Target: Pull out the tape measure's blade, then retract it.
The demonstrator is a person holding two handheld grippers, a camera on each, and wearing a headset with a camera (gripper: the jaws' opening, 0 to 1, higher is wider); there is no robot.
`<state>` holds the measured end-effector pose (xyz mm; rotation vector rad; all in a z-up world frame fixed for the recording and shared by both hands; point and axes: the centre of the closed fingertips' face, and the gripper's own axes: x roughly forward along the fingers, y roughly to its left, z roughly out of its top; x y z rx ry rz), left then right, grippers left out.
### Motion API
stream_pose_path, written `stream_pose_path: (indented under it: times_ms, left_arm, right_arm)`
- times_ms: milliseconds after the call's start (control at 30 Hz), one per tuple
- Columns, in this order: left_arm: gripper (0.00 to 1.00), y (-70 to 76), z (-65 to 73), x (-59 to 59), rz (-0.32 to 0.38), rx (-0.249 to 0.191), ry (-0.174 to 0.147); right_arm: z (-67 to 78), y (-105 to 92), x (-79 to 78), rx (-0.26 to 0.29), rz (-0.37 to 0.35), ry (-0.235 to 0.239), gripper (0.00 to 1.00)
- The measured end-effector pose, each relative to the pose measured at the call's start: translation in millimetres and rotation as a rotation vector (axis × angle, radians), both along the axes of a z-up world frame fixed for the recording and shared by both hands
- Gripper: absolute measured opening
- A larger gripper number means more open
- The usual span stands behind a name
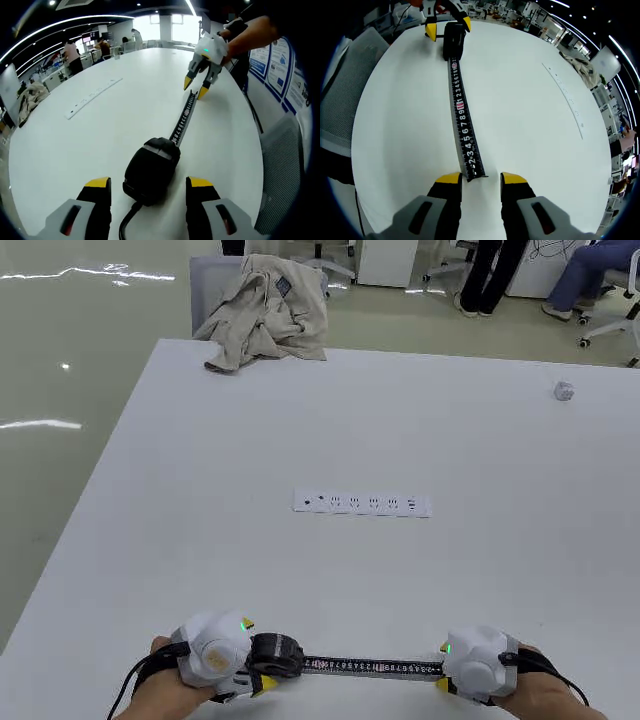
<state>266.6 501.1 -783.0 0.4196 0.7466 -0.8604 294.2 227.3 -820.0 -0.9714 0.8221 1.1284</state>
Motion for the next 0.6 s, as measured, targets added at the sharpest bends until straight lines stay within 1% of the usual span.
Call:
stream_pose_path:
  times_ms: [33, 67, 100, 167, 200, 267, 300, 333, 367, 400, 433, 467, 533, 567, 600]
  left_arm:
    - [0.59, -0.2, 1.1, 0.5, 0.018, -0.009, -0.002]
    - [0.60, -0.3, 2.9, 1.1, 0.044, -0.028, -0.002]
    - [0.61, -0.1, 3.5, 0.8, 0.054, -0.035, -0.001]
    - [0.62, 1.2, 4.6, 0.8, 0.092, -0.052, 0.002]
    - [0.63, 2.3, 4.6, 0.6, 0.099, -0.052, -0.001]
    - [0.66, 5.0, 4.0, -0.2, 0.137, -0.065, 0.006]
    - [0.67, 6.2, 4.5, -0.8, 0.153, -0.074, 0.003]
    - [0.67, 8.3, 4.1, -0.9, 0.166, -0.071, 0.000]
    - [0.68, 10.0, 3.3, -1.7, 0.179, -0.069, 0.003]
    - [0.70, 11.6, 2.1, -3.6, 0.206, -0.078, 0.018]
    - [0.71, 11.7, 3.0, -4.3, 0.211, -0.087, 0.015]
    - [0.71, 13.0, 3.1, -5.5, 0.226, -0.093, 0.016]
    - [0.71, 14.5, 2.4, -7.8, 0.236, -0.093, 0.017]
    - [0.71, 14.5, 3.2, -9.7, 0.244, -0.098, 0.024]
    - [0.73, 15.6, 3.7, -11.3, 0.257, -0.102, 0.022]
  right_arm:
    - [-0.1, 0.1, -0.8, 0.006, -0.010, 0.004, 0.31]
    - [-0.5, -0.5, -1.2, 0.012, -0.018, 0.002, 0.31]
    - [-0.4, -0.5, -1.4, 0.017, -0.025, 0.002, 0.31]
    - [1.6, 0.3, -4.0, 0.038, -0.064, 0.008, 0.33]
    - [1.4, 0.2, -3.9, 0.042, -0.069, 0.006, 0.33]
    - [1.3, -0.4, -4.6, 0.056, -0.093, 0.007, 0.35]
    - [1.5, -1.0, -4.2, 0.064, -0.113, 0.005, 0.36]
    - [0.7, -1.4, -4.7, 0.073, -0.132, 0.010, 0.38]
    - [0.5, -1.6, -5.5, 0.081, -0.146, 0.017, 0.40]
    - [1.7, -2.0, -5.6, 0.084, -0.156, 0.015, 0.40]
    - [2.1, -2.7, -5.8, 0.086, -0.166, 0.013, 0.41]
    - [0.7, -3.2, -6.8, 0.094, -0.184, 0.022, 0.42]
    - [2.1, -4.1, -7.9, 0.096, -0.189, 0.016, 0.42]
    - [2.7, -4.5, -9.0, 0.098, -0.193, 0.018, 0.42]
    - [3.9, -3.5, -10.3, 0.114, -0.212, 0.023, 0.43]
